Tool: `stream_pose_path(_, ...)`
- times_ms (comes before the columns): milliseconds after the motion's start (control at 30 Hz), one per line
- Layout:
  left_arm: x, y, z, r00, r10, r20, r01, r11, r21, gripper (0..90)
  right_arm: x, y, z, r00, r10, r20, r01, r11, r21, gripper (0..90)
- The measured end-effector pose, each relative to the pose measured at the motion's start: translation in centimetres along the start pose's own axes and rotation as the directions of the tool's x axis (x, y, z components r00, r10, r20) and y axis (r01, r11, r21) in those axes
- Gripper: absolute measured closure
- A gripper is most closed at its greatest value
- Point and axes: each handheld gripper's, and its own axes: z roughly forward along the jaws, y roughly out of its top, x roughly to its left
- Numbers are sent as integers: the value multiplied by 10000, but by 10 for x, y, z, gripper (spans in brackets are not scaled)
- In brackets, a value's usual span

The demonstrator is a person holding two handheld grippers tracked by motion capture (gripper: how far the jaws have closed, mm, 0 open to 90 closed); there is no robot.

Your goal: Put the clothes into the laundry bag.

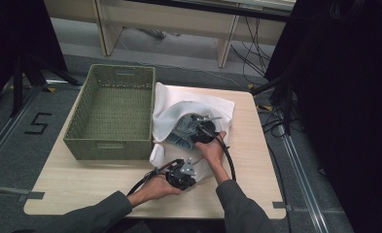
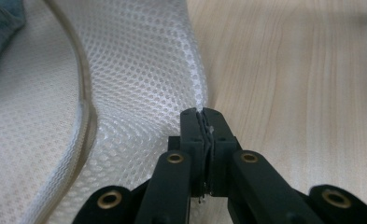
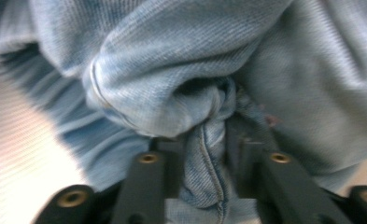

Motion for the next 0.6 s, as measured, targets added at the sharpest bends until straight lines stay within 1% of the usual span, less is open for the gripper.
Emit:
stream_pose_path(33,-3,-1,3,9985,-546,14,546,9977,-407,864,0,0,-6,9998,5,-204,-4,10000,48,630)
stream_pose_path(67,0,-1,0,10000,-26,8,26,10000,-35,860,-1,-1,-13,9995,-38,-318,39,10000,46,612)
stream_pose_path(100,-1,0,-1,10000,9,-27,-9,10000,23,854,-3,-2,-25,9983,-155,-555,156,9999,9,598)
stream_pose_path(167,-4,0,0,10000,42,-57,-42,10000,5,827,-4,-3,-46,9956,-102,-929,108,9999,63,589)
stream_pose_path(200,-4,0,-1,9995,314,-50,-314,9994,111,807,-5,-3,-54,9943,-148,-1056,159,9998,100,583)
stream_pose_path(233,-4,1,-2,9990,441,-58,-440,9989,139,793,-10,-3,-63,9911,-621,-1177,561,9970,-533,583)
stream_pose_path(267,-5,1,-2,9998,192,-25,-191,9997,138,784,-13,-2,-73,9922,-668,-1055,581,9948,-840,583)
stream_pose_path(300,-4,2,-3,9995,308,-40,-307,9994,139,774,-15,-1,-84,9952,-620,-752,541,9933,-1023,582)
stream_pose_path(333,-3,4,-6,9995,313,-90,-312,9995,55,768,-19,1,-90,9956,-679,-646,601,9914,-1159,581)
stream_pose_path(367,-3,5,-9,9994,327,-115,-328,9994,-64,757,-22,0,-92,9970,-625,-451,559,9893,-1349,582)
stream_pose_path(400,-3,7,-13,9999,68,-134,-73,9993,-355,742,-23,1,-96,9985,-242,-483,184,9929,-1172,581)
stream_pose_path(433,-1,11,-20,9996,199,-212,-207,9989,-414,726,-27,0,-97,9993,-139,-353,99,9936,-1127,582)
stream_pose_path(467,0,15,-28,9989,184,-431,-214,9973,-699,701,-33,-1,-98,9990,-370,-230,342,9930,-1133,582)
stream_pose_path(500,1,20,-36,9972,24,-750,-117,9923,-1236,675,-35,-3,-97,9994,-303,-139,285,9929,-1157,583)
stream_pose_path(533,5,27,-47,9946,12,-1042,-167,9889,-1477,646,-36,-5,-97,9993,-233,-308,199,9943,-1046,583)
stream_pose_path(567,11,34,-61,9860,233,-1650,-514,9844,-1681,625,-37,-6,-98,9989,-395,-271,366,9942,-1012,585)
stream_pose_path(600,19,44,-77,9689,415,-2438,-873,9797,-1803,597,-36,-7,-99,9991,-273,-323,241,9950,-970,585)
